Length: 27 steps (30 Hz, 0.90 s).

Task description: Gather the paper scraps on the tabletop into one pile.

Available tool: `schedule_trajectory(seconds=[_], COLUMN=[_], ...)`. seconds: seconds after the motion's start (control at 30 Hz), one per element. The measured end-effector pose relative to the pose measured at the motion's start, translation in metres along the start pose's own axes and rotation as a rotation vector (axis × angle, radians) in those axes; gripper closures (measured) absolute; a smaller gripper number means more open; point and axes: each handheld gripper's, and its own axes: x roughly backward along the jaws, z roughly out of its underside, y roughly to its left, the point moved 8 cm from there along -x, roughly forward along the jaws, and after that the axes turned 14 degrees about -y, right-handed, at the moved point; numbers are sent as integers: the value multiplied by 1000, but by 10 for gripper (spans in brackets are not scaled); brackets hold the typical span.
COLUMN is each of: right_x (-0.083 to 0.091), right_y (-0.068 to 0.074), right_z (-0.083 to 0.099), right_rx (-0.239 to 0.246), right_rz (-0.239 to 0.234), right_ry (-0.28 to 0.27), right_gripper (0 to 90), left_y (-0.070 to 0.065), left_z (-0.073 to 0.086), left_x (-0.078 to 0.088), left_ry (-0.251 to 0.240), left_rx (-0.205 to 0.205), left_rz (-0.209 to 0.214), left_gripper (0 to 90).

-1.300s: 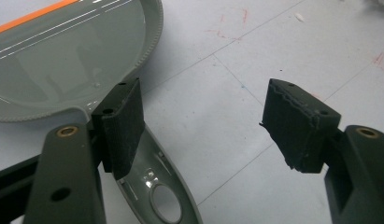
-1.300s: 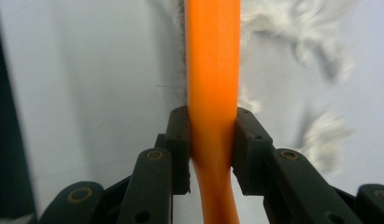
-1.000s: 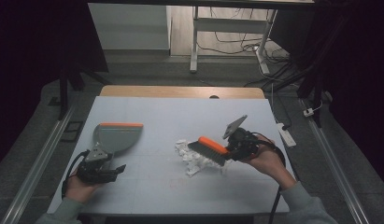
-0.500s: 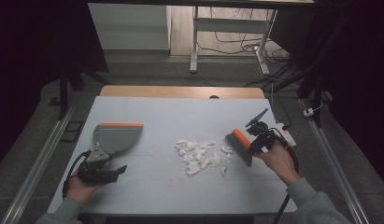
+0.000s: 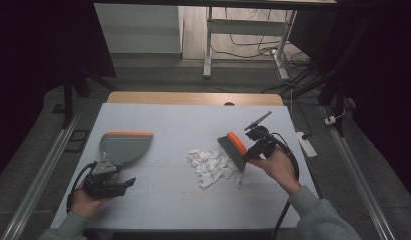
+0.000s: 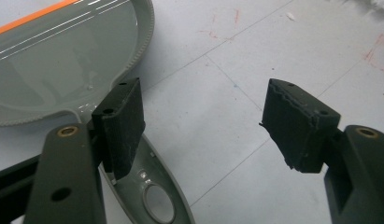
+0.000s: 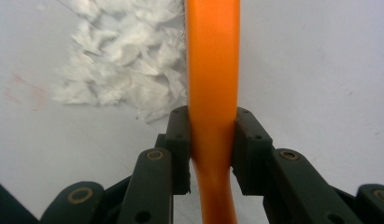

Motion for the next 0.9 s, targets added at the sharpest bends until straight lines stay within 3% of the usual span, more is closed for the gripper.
schedule_trajectory(seconds=[0.1, 0.23, 0.33, 0.47, 0.6, 0.73, 0.83, 0.9], right_x=[16, 36, 45, 45, 41, 34, 20, 13], right_y=[-6, -15, -19, -15, 4, 31, 35, 37], right_z=[-2, 7, 22, 49, 66, 73, 70, 62], right_rx=[22, 10, 1, 16, 189, 429, 598, 665], right_rz=[30, 26, 22, 0, -101, -208, -192, -204], right_ry=[-47, -81, -75, -20, 23, 79, 132, 131], right_gripper=[700, 699, 699, 699, 700, 700, 700, 700], left_y=[0, -1, -1, -1, -2, -3, -3, -3], left_z=[0, 0, 0, -1, -1, -1, -1, -1], left_x=[0, -1, -1, -1, -2, -3, -3, -2], left_ry=[0, 1, 2, 3, 7, 8, 11, 11], left_rx=[-2, -2, -3, -4, -4, -7, -10, -10], left_rz=[0, 0, -1, -3, 0, 0, -1, -2], left_gripper=[305, 305, 305, 305, 305, 305, 305, 305])
